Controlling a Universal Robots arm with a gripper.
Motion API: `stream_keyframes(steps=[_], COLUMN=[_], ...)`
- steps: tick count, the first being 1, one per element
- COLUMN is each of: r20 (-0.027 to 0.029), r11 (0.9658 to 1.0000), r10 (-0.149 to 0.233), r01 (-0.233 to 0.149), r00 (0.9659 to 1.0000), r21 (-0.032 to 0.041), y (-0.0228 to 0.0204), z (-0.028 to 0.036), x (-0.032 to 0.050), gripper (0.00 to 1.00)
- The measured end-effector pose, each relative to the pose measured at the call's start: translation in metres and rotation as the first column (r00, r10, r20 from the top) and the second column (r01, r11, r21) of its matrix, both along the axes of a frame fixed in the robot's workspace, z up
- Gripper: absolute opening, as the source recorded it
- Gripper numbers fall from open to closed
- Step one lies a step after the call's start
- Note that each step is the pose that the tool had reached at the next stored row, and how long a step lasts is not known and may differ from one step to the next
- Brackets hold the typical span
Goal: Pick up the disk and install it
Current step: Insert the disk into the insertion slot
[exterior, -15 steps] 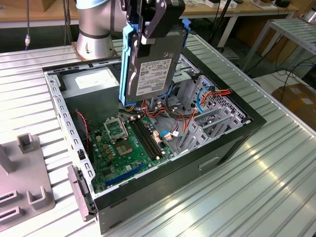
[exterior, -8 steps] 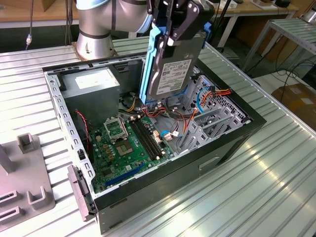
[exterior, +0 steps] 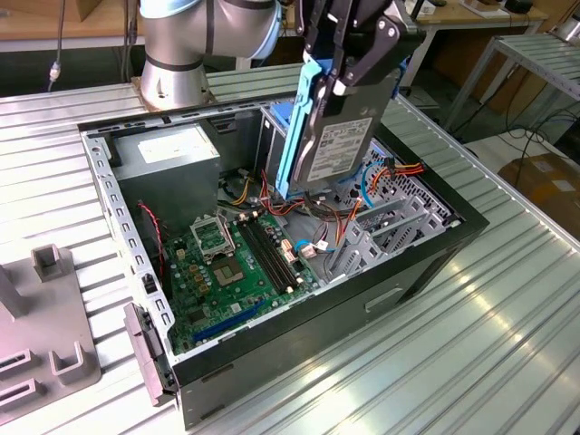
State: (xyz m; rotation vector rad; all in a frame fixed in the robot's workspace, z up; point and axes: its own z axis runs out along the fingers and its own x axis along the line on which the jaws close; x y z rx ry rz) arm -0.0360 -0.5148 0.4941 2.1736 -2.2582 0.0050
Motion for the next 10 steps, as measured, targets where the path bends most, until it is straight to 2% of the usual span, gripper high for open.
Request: stream_keyframes(steps=[4,8,10], r20=[0.0,0.0,0.0], r11=[1.0,1.0,1.0], r10=[0.0,0.0,0.0], r01=[0.0,0.0,0.0], r00=[1.0,1.0,1.0], r21=[0.0001,0.0,0.0], y=[-0.0101,-0.0219,-0.0263], z=[-0.0005,-0.0008,-0.0009], x=[0.0041,0.0089,0.0118], gripper=[0.37,0.37,0.37])
